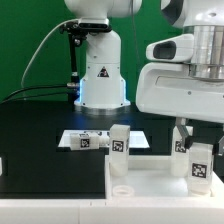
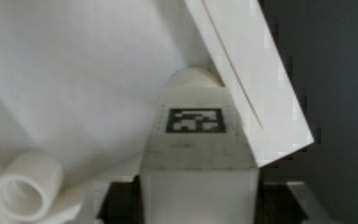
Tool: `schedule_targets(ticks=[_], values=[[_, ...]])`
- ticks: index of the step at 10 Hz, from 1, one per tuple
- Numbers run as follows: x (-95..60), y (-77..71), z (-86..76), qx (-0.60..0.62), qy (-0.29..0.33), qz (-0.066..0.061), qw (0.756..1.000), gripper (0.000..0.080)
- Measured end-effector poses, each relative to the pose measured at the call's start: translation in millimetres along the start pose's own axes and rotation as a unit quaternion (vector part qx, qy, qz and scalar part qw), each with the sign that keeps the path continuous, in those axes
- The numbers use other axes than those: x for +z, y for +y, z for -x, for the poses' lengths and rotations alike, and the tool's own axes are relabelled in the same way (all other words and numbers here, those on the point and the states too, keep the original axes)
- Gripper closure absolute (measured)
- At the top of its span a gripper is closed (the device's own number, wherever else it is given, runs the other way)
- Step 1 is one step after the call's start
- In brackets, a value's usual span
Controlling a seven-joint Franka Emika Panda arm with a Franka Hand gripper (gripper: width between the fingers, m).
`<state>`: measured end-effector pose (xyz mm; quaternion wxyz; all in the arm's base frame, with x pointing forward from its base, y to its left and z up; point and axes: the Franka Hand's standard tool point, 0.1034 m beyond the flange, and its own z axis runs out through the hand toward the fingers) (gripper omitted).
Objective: Assemble square table
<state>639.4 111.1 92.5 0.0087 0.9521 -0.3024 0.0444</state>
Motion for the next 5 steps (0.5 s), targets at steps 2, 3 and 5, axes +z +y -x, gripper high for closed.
schedule_targets(ticks=[2, 3, 5], values=[[0.3, -1.1, 3.2, 0.174, 0.002, 0.011, 0.985, 0.0519], [0.6, -1.4, 3.0, 0.248, 0.002, 0.017, 0.969, 0.0518], [0.0, -6.7, 4.1, 0.431, -0.013, -0.001, 0.902, 0.0518]])
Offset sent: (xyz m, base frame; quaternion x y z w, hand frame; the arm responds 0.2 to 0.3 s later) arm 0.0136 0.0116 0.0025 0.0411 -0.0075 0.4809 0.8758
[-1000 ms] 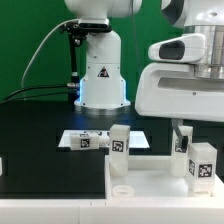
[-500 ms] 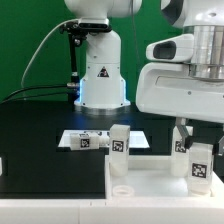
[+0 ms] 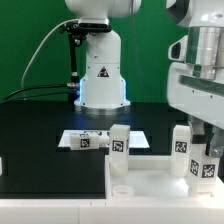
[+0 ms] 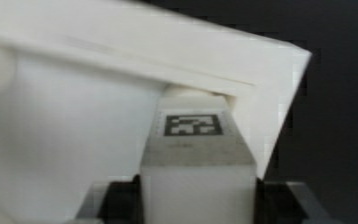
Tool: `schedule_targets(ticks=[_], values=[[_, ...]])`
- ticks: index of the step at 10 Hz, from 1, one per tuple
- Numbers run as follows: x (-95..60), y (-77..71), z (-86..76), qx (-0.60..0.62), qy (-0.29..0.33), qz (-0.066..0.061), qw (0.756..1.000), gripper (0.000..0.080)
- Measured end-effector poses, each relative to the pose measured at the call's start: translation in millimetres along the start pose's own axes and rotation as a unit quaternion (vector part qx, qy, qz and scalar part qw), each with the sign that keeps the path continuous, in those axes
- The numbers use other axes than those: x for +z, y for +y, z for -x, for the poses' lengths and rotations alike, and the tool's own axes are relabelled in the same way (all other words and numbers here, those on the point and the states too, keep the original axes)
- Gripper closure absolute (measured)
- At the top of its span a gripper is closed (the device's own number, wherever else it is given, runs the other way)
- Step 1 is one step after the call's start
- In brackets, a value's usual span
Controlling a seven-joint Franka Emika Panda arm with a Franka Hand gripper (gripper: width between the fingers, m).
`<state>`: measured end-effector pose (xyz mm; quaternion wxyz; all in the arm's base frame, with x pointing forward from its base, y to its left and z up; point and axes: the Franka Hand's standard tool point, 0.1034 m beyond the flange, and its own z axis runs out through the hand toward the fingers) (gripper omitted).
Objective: Assemble square table
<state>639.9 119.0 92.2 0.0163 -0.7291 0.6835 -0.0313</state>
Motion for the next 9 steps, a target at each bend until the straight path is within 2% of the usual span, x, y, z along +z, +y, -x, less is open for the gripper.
schedule_targets(ticks=[1, 3, 4, 5, 6, 7, 8, 9], values=[[-0.1, -1.4, 0.6, 0.061, -0.015, -0.01, 0.998, 0.0518], [1.1, -0.7, 0.6, 0.064, -0.014, -0.009, 0.998, 0.0518], [1.8, -0.1, 1.1, 0.024, -0.009, -0.008, 1.0, 0.0345], [2.7, 1.0, 3.7, -0.035, 0.0, -0.007, 0.999, 0.0222], [3.5, 1.2, 3.7, -0.105, 0.002, -0.006, 0.994, 0.0222], [4.9, 1.7, 4.5, -0.207, 0.007, -0.005, 0.978, 0.0163], [7.1, 2.7, 4.5, -0.281, 0.006, -0.003, 0.96, 0.0152], [7.0, 2.5, 3.5, -0.296, 0.006, -0.003, 0.955, 0.0152]])
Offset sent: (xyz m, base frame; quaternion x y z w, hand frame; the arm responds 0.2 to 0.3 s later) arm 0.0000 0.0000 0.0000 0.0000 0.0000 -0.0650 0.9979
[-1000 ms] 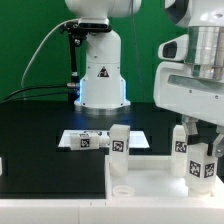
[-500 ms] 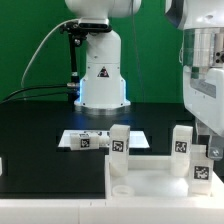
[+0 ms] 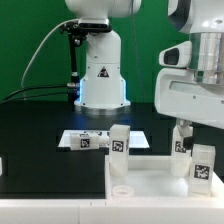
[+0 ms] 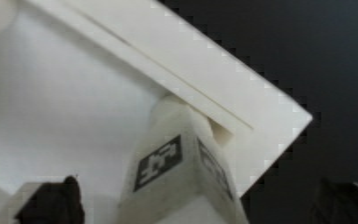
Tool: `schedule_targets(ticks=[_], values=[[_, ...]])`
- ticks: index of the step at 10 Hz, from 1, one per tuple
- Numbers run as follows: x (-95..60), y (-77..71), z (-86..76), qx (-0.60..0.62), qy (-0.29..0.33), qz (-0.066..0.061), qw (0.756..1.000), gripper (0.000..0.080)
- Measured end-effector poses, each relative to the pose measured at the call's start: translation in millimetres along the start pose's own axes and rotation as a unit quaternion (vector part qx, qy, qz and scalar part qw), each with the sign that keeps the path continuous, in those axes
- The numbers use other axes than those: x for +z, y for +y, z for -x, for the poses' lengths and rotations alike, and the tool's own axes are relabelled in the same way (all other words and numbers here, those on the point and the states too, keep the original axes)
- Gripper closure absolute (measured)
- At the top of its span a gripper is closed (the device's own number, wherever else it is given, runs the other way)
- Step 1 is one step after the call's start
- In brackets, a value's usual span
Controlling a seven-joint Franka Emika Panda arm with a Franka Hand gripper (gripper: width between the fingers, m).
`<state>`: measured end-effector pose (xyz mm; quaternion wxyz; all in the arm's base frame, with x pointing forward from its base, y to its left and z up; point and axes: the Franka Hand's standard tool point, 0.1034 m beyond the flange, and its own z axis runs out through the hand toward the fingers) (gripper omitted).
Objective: Assemble square table
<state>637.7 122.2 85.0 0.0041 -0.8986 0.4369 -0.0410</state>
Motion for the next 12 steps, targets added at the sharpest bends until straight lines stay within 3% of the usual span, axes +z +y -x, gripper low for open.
schedule_targets(ticks=[2, 4, 5, 6, 7, 8, 9, 10, 12], values=[[-0.1, 1.3, -3.4, -0.089, 0.003, 0.002, 0.996, 0.0151], [-4.6, -0.6, -11.5, -0.225, 0.014, 0.009, 0.974, 0.0151], [-3.8, 0.0, -11.2, -0.219, 0.014, 0.009, 0.976, 0.0151], [-3.8, 0.1, -11.4, -0.202, 0.014, 0.009, 0.979, 0.0297], [-3.8, 0.2, -11.5, -0.198, 0.014, 0.009, 0.98, 0.0297], [-3.8, 0.1, -11.5, -0.182, 0.014, 0.008, 0.983, 0.0467], [-3.9, 0.2, -11.6, -0.143, 0.014, 0.008, 0.99, 0.0467], [-3.8, 0.8, -12.0, -0.1, 0.015, 0.008, 0.995, 0.0517], [-3.7, 1.9, -10.6, -0.006, 0.012, 0.011, 1.0, 0.0517]])
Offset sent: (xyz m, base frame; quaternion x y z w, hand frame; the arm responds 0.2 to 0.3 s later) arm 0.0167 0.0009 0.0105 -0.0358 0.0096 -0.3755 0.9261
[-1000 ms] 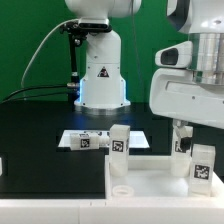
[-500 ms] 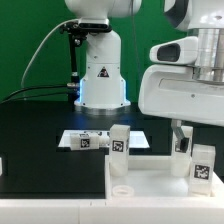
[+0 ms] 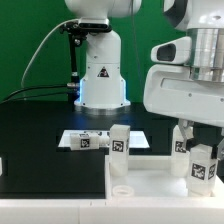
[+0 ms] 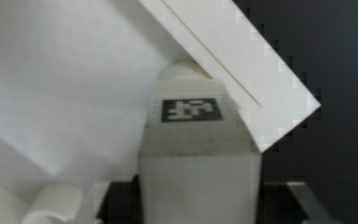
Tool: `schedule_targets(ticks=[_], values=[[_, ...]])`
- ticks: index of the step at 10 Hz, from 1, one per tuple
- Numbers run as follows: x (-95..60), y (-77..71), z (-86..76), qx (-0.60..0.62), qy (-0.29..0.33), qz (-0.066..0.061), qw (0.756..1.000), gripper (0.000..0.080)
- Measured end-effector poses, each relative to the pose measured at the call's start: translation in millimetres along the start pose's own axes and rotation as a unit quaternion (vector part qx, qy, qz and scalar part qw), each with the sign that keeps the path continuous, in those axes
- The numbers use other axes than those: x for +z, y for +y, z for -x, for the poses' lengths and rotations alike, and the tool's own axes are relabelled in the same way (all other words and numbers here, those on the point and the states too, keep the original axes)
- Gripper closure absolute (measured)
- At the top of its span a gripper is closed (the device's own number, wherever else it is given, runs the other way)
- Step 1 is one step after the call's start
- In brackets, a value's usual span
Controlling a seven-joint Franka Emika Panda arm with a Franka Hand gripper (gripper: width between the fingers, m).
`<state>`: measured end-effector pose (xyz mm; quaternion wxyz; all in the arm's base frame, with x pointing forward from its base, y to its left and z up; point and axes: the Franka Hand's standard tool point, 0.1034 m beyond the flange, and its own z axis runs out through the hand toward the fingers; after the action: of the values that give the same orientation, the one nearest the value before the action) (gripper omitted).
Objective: Assemble square table
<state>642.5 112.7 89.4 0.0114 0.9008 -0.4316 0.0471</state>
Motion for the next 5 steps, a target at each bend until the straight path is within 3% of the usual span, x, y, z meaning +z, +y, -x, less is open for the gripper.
schedule_targets(ticks=[1, 5], values=[[-1.1, 0.2, 1.3, 0.086, -0.002, 0.007, 0.996, 0.0517], [0.0, -1.3, 3.7, 0.393, -0.026, -0.008, 0.919, 0.0515]])
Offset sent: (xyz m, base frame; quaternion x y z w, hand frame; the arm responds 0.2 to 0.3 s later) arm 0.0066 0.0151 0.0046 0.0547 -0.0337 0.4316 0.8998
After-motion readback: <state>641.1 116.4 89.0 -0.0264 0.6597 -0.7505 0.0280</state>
